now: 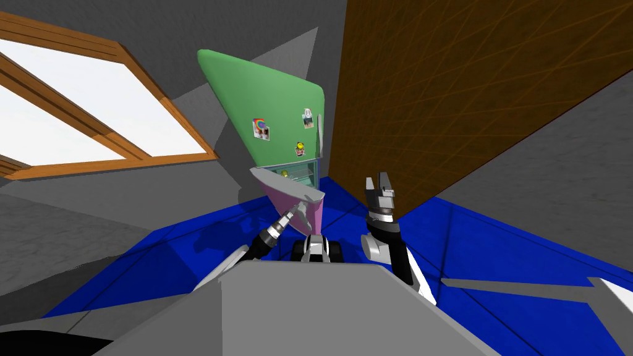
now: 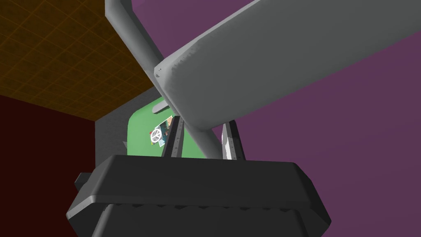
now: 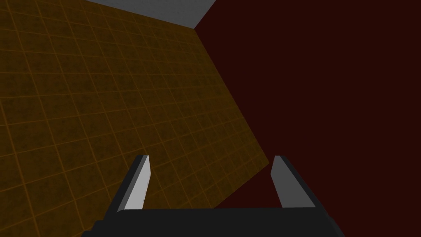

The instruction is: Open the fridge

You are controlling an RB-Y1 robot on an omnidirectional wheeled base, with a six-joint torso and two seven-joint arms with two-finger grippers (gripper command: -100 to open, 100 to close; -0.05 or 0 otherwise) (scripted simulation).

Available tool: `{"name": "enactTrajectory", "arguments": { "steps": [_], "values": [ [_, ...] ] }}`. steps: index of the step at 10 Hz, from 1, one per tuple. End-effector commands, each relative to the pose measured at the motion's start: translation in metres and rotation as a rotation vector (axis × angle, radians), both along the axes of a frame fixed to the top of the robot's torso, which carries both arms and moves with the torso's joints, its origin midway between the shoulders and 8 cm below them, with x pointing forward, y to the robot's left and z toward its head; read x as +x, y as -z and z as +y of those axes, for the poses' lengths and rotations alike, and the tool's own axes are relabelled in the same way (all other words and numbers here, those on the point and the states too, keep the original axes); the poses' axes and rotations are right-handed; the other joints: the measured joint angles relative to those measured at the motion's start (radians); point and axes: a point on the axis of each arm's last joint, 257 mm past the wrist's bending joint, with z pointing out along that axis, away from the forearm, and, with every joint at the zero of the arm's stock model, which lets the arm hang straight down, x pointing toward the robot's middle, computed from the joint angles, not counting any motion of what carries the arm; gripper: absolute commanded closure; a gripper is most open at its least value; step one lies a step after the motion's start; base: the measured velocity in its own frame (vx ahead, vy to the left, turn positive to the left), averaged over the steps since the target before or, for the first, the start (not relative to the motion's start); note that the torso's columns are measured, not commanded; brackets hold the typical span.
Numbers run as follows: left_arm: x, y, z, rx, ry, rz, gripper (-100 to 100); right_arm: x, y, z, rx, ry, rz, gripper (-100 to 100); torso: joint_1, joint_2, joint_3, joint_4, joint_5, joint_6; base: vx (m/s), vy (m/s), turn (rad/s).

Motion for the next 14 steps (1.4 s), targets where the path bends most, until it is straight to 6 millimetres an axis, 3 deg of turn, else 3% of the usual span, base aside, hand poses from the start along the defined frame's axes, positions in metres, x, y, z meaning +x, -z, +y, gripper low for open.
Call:
{"name": "enactTrajectory", "arguments": {
  "steps": [1,5,7,8,9,10,11,14],
  "values": [
    [-0.017,0.025,-0.008,0.013,0.028,0.06,100,0.0,0.0,0.0,0.0,0.0,0.0,0,0.0,0.0,0.0,0.0,0.0,0.0,-0.056,0.123,-0.017],
    [-0.017,0.025,-0.008,0.013,0.028,0.06,100,0.0,0.0,0.0,0.0,0.0,0.0,0,-0.002,-0.005,-0.003,0.0,-0.001,-0.002,-0.049,0.072,0.0],
    [-0.026,0.027,-0.014,0.012,0.053,0.067,100,0.0,0.0,0.0,0.0,0.0,0.0,0,0.011,-0.013,-0.012,0.006,-0.001,0.001,-0.037,0.19,-0.01],
    [-0.035,0.028,-0.02,0.01,0.079,0.074,100,0.0,0.0,0.0,0.0,0.0,0.0,0,0.01,-0.013,-0.012,0.008,-0.001,0.001,-0.095,0.225,-0.118],
    [-0.031,0.029,-0.018,0.011,0.066,0.07,100,0.0,0.0,0.0,-0.001,0.0,0.0,0,0.007,-0.012,-0.011,0.009,-0.002,0.001,-0.053,0.117,-0.036],
    [-0.027,0.026,-0.015,0.011,0.05,0.068,-100,0.0,0.0,0.0,0.0,0.0,0.0,0,-0.002,-0.015,-0.013,0.008,-0.004,0.001,0.026,-0.056,0.072],
    [-0.026,0.026,-0.014,0.011,0.045,0.067,-100,0.0,0.0,0.0,0.0,0.0,0.0,0,-0.011,-0.019,-0.015,0.007,-0.007,0.001,0.067,-0.116,0.1],
    [-0.018,0.022,-0.007,0.01,0.015,0.063,-100,0.0,0.0,0.0,0.0,0.0,0.0,0,0.001,-0.014,-0.013,0.008,-0.004,0.001,0.066,-0.16,0.07]
  ]
}}
